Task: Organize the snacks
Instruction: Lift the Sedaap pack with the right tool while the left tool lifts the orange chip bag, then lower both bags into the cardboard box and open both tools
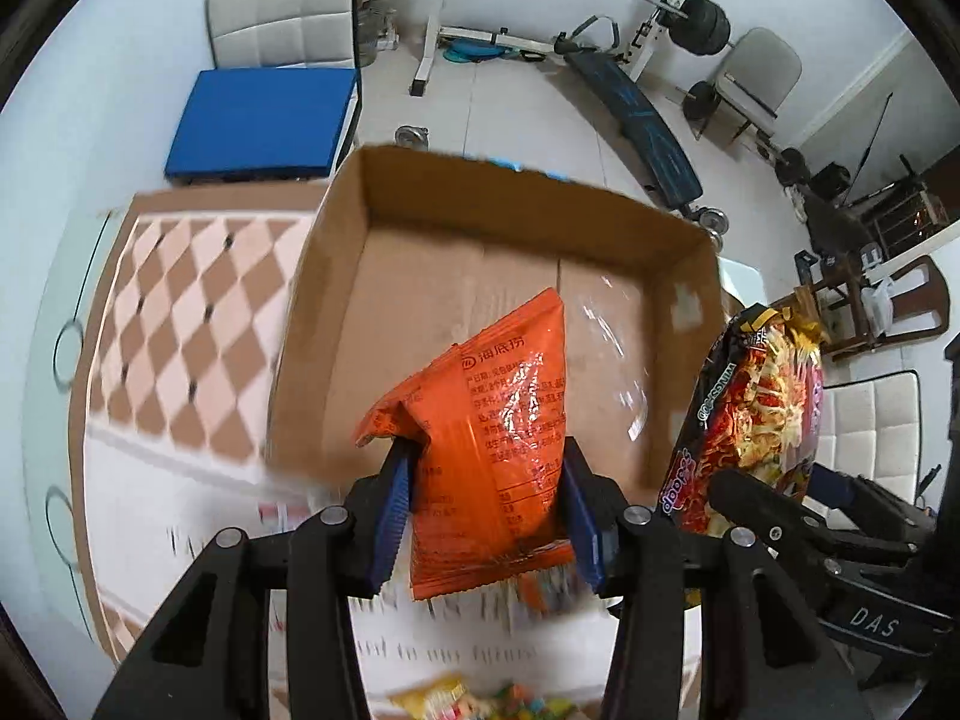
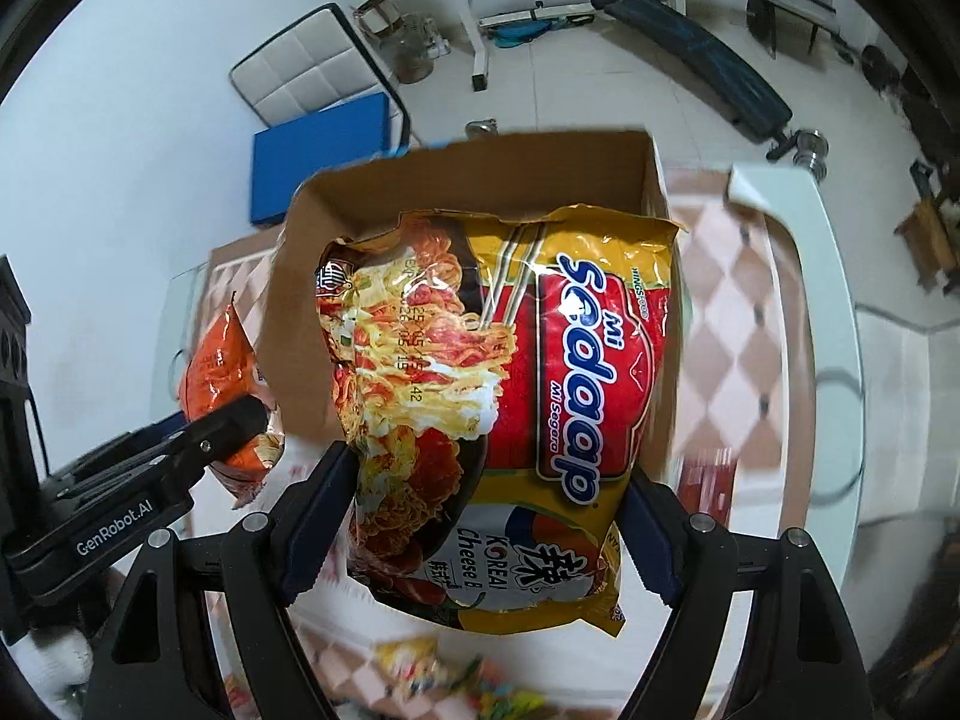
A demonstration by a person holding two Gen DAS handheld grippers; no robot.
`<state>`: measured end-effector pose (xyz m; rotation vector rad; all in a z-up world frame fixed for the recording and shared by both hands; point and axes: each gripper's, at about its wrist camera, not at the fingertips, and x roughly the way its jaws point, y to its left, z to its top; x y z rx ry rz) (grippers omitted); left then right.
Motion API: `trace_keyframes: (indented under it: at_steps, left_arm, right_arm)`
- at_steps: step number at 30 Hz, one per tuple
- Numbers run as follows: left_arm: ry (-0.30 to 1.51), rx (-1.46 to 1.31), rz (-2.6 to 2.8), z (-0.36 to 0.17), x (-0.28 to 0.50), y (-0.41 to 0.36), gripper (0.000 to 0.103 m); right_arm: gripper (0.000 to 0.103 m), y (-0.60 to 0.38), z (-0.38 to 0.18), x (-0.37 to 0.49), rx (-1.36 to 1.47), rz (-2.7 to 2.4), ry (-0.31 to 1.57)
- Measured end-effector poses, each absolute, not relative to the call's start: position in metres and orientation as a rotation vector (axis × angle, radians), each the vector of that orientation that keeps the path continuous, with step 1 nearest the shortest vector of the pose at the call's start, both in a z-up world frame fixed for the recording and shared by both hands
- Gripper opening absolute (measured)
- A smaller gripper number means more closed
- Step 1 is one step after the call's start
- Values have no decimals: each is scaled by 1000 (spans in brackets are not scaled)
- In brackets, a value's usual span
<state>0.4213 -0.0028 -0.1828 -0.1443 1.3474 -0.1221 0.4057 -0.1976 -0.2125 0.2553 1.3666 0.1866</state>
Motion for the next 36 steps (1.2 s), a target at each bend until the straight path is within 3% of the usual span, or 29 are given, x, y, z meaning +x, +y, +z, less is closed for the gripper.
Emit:
trace_keyframes:
  at_steps: [4, 13, 23, 25, 27, 28, 36]
  left_arm:
    - [1410, -98, -125, -226, 484, 1, 44]
    - [1545, -73, -163, -297, 547, -10, 44]
    - [1586, -2, -217, -320, 569, -36, 46]
    - [1599, 10, -217, -324, 570, -35, 57]
    - [1592, 13, -222, -324, 570, -35, 81]
    - [1587, 15, -226, -322, 569, -34, 84]
    - [1527, 9, -236, -306, 561, -29, 85]
  right_arm:
    - [84, -185, -244, 464, 215, 152, 1422]
    - [84, -166, -334, 534, 147, 98, 1547]
    - [87, -168, -374, 556, 121, 63, 1608]
    - [100, -170, -377, 557, 133, 52, 1621]
    - [100, -170, -375, 556, 117, 41, 1620]
    - [100, -170, -374, 556, 111, 37, 1619]
    - [100, -169, -350, 537, 99, 15, 1585]
